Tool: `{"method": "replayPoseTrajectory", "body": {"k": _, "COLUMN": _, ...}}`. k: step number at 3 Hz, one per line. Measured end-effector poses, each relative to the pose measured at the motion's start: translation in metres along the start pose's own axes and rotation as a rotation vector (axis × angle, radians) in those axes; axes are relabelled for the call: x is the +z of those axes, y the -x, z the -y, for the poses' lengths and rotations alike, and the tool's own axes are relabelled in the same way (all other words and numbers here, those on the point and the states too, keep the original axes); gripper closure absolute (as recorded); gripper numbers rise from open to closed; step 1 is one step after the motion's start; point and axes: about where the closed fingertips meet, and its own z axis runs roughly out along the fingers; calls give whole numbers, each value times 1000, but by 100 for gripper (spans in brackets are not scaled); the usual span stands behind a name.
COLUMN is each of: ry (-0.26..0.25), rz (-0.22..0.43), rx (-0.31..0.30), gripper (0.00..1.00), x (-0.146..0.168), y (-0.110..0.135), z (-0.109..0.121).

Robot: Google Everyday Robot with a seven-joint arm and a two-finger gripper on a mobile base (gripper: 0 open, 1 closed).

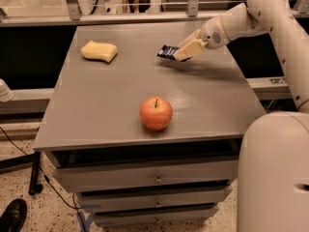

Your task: Move rxbar blueberry near apple

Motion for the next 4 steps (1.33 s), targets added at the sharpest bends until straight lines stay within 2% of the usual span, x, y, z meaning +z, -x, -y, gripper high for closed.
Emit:
{"method": "replayPoseTrajectory", "body": {"k": 1, "ry": 92, "rz": -49, "rx": -84, "gripper": 100, "x": -19, "y": -12, "z": -40}}
{"method": "replayPoseTrajectory", "body": {"k": 2, "ry": 145, "rz": -78, "rx": -140, "gripper": 100, "x": -42, "y": -34, "z": -69}}
{"method": "replayPoseTrajectory", "body": {"k": 4, "ry": 183, "rz": -118, "rx": -197, "gripper": 100, "x": -76, "y": -79, "z": -109}}
